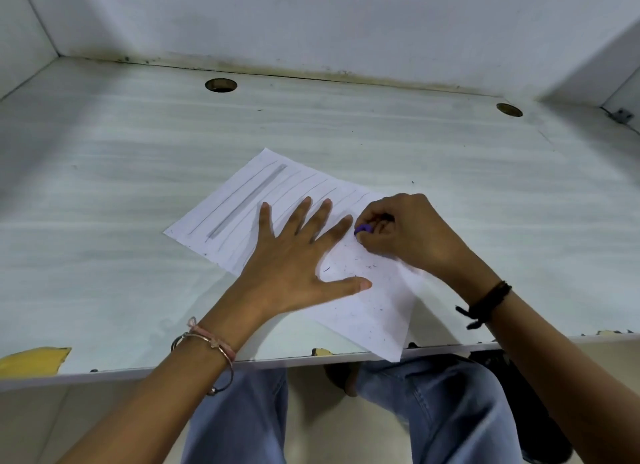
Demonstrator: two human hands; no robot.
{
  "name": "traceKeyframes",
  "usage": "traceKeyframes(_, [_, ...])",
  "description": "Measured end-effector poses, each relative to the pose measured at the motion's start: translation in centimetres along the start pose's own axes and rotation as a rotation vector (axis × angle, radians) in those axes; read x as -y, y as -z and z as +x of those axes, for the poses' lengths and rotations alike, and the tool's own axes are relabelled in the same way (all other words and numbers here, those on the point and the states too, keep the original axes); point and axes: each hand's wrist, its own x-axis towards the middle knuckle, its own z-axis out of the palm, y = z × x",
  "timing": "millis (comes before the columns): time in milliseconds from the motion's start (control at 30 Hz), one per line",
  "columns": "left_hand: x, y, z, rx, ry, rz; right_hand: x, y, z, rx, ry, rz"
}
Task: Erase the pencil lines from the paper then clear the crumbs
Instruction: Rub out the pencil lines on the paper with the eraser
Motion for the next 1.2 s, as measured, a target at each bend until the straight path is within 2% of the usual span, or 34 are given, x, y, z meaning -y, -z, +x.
traceKeyframes(133, [0.0, 0.1, 0.0, 0.008, -0.013, 0.02, 1.1, -0.6, -1.4, 0.176, 0.05, 0.066])
traceKeyframes(267, [0.0, 0.1, -0.1, 0.003, -0.001, -0.01, -0.2, 0.0, 0.2, -0.022, -0.007, -0.007])
traceKeyframes(400, [0.0, 0.0, 0.1, 0.013, -0.014, 0.029, 1.3, -0.8, -1.3, 0.17, 0.074, 0.02])
traceKeyframes(567, [0.0, 0.0, 0.0, 0.006, -0.003, -0.014, 0.1, 0.0, 0.3, -0.003, 0.001, -0.038])
traceKeyframes(700, [0.0, 0.0, 0.1, 0.002, -0.024, 0.028, 1.5, -0.6, -1.6, 0.226, 0.094, 0.016])
traceKeyframes(733, [0.0, 0.0, 0.1, 0.005, -0.02, 0.022, 1.2, -0.3, -1.4, 0.224, 0.079, 0.011])
traceKeyframes(867, [0.0, 0.0, 0.0, 0.005, -0.009, -0.023, -0.3, 0.2, 0.2, -0.007, -0.004, -0.059])
traceKeyframes(1033, [0.0, -0.1, 0.1, 0.007, -0.013, 0.005, 0.9, -0.3, -1.1, 0.188, 0.037, 0.038])
traceKeyframes(1133, [0.0, 0.0, 0.0, 0.004, -0.006, -0.008, -0.5, 0.4, 0.4, -0.001, -0.025, -0.035])
traceKeyframes(1200, [0.0, 0.0, 0.0, 0.005, -0.005, -0.003, -0.2, 0.0, 0.3, -0.02, -0.012, -0.046])
